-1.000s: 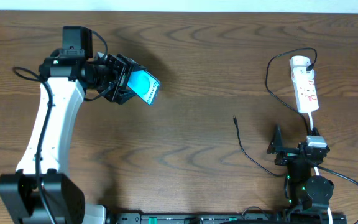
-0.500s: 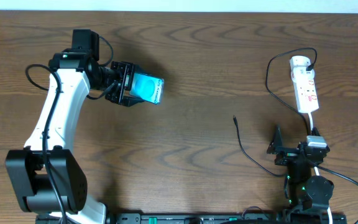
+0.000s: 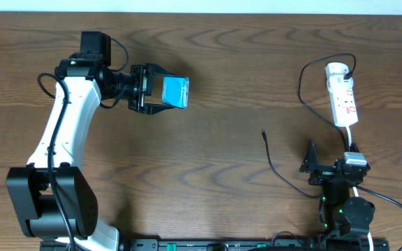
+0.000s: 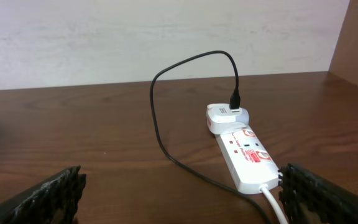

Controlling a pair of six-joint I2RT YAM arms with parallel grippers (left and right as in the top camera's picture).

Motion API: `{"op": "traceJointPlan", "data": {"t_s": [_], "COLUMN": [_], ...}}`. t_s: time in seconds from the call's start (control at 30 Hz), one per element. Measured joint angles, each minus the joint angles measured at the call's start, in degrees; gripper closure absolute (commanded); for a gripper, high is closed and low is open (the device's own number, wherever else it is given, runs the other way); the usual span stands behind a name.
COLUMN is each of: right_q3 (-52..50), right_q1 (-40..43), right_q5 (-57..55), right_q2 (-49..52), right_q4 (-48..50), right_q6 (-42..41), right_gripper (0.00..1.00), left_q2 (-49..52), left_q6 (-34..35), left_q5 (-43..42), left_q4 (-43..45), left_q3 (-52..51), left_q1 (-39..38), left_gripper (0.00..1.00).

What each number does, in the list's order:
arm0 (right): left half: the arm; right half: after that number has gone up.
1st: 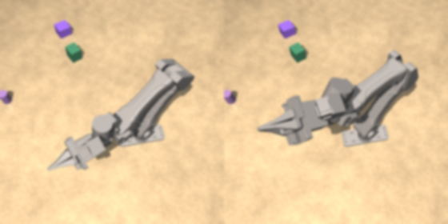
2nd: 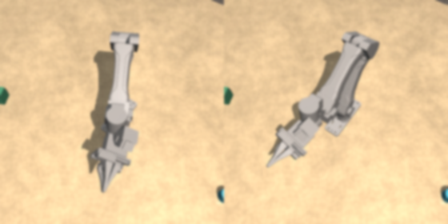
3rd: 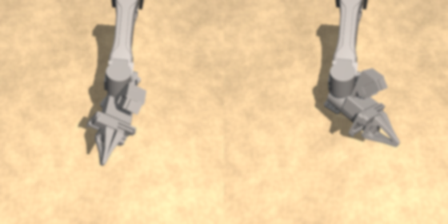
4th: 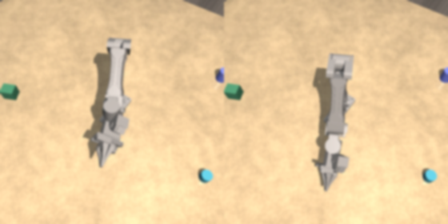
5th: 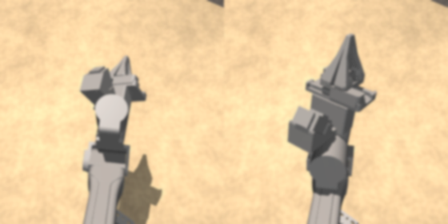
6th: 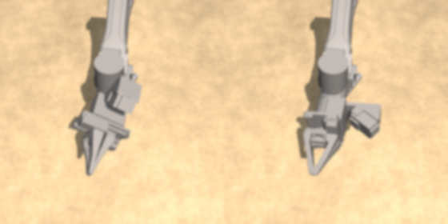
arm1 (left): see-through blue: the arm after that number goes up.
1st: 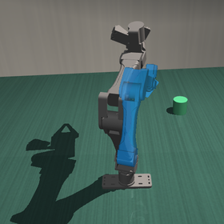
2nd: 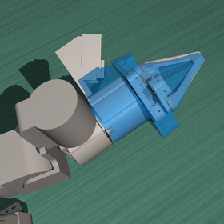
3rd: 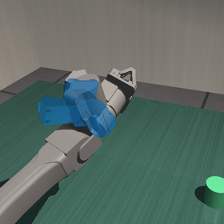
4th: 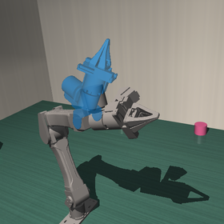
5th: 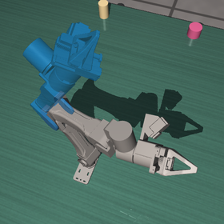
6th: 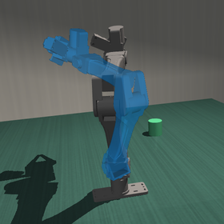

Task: Plug charger to phone and switch on socket
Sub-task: 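Lift the phone with the left gripper and raise it upright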

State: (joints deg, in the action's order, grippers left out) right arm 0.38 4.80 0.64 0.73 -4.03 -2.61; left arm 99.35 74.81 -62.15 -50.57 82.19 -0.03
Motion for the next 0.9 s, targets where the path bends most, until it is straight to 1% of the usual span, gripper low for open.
{"op": "traceJointPlan", "data": {"t_s": [0.27, 0.4, 0.47, 0.8, 0.9], "right_q3": [0.00, 0.00, 0.00, 0.00, 0.00], "right_q1": [0.00, 0.00, 0.00, 0.00, 0.00], "right_q5": [0.00, 0.00, 0.02, 0.02, 0.00], "right_q2": [0.00, 0.00, 0.00, 0.00, 0.00], "right_q4": [0.00, -0.02, -0.02, 0.00, 0.00], "right_q6": [0.00, 0.00, 0.00, 0.00, 0.00], "right_gripper": [0.01, 0.01, 0.01, 0.01, 0.01], "left_q2": [0.00, 0.00, 0.00, 0.00, 0.00], "left_q6": [-0.07, -0.90, -2.01, -7.93, -9.18], "left_q5": [-0.61, 1.25, 3.43, 19.67, 24.98], "left_q4": [0.00, 0.02, 0.00, -0.39, -2.14], "left_q3": [0.00, 0.00, 0.00, 0.00, 0.00], "left_q1": [0.22, 0.44, 0.46, 0.46, 0.26], "left_gripper": [0.93, 0.93, 0.93, 0.93, 0.93]}}
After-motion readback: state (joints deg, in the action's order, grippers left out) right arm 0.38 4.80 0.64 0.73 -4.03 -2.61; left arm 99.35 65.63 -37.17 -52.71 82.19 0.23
